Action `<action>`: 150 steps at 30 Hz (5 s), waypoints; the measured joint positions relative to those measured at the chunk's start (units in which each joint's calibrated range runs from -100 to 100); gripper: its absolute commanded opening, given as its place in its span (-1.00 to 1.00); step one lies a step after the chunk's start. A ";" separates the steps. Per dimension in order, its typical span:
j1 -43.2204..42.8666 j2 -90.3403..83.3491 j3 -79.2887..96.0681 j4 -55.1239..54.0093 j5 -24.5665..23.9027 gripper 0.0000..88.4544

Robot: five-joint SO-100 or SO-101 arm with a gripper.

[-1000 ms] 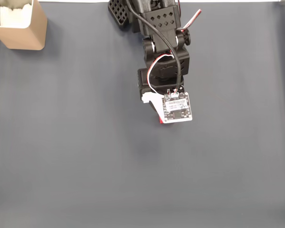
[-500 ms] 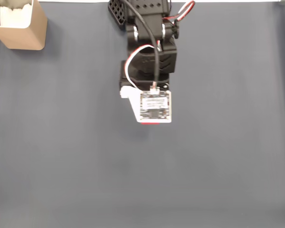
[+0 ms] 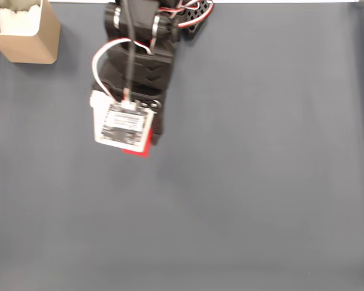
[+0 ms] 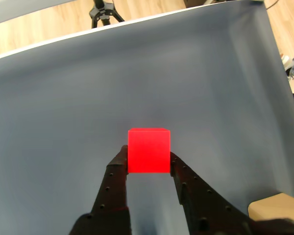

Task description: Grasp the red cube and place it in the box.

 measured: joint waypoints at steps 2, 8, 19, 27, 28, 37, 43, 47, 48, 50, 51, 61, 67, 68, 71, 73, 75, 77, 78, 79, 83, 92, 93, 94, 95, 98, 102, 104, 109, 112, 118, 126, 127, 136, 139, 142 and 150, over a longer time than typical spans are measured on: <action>1.85 0.00 -1.36 0.95 0.05 -0.99; 7.27 1.39 -5.61 2.94 0.05 -0.99; 15.88 5.73 -14.10 5.41 -0.78 -1.00; 21.22 7.56 -14.83 5.57 -1.17 -1.00; 21.88 7.82 -15.01 5.57 -1.27 -1.00; 28.12 8.86 -16.46 5.57 -2.00 -1.00; 32.79 8.86 -16.46 5.73 -2.05 -1.00; 35.91 9.21 -17.99 6.68 -2.05 -1.00; 36.57 9.47 -18.72 7.24 -2.05 -1.00; 38.06 9.64 -19.35 8.11 -2.05 -1.00; 38.65 9.64 -19.53 8.35 -2.10 -1.00; 44.58 9.64 -19.71 10.26 -2.88 -1.00; 47.77 9.64 -19.71 10.34 -3.08 -1.00; 48.37 9.64 -19.71 10.34 -3.08 -1.00; 50.15 9.81 -19.71 10.34 -3.08 -1.00; 51.48 10.07 -19.71 10.34 -3.08 -1.00; 52.82 10.33 -19.71 10.34 -3.08 -1.00; 54.01 10.77 -19.89 10.34 -2.88 -1.00; 54.60 11.12 -20.16 10.34 -2.83 -1.00; 55.19 11.20 -20.43 10.34 -2.78 -1.00; 57.34 11.72 -21.25 10.34 -2.74 -1.00; 59.79 11.29 -20.61 10.34 -1.95 -1.00; 59.87 10.51 -18.99 10.34 -1.86 -1.00; 60.01 9.99 -17.27 10.34 -1.71 -1.00; 60.16 9.73 -16.09 10.34 -1.61 -1.00; 60.24 8.94 -13.56 10.02 -1.37 -1.00; 60.24 6.95 -10.94 9.07 -1.07 -1.00; 60.24 5.99 -9.49 8.99 -0.88 -1.00; 60.24 4.52 -8.41 8.83 -0.88 -1.00; 60.16 4.26 -8.41 8.59 -0.88 -1.00; 59.42 3.73 -8.41 8.51 -0.93 -1.00; 58.16 3.21 -8.41 8.51 -1.37 -1.00; 58.09 3.21 -8.41 8.51 -1.37 -1.00; 57.27 2.69 -8.41 8.51 -1.56 -1.00; 57.12 2.69 -8.41 8.51 -1.56 -1.00; 57.12 2.69 -8.41 8.51 -1.56 -0.91; 57.20 2.69 -8.41 8.51 -1.56 -0.35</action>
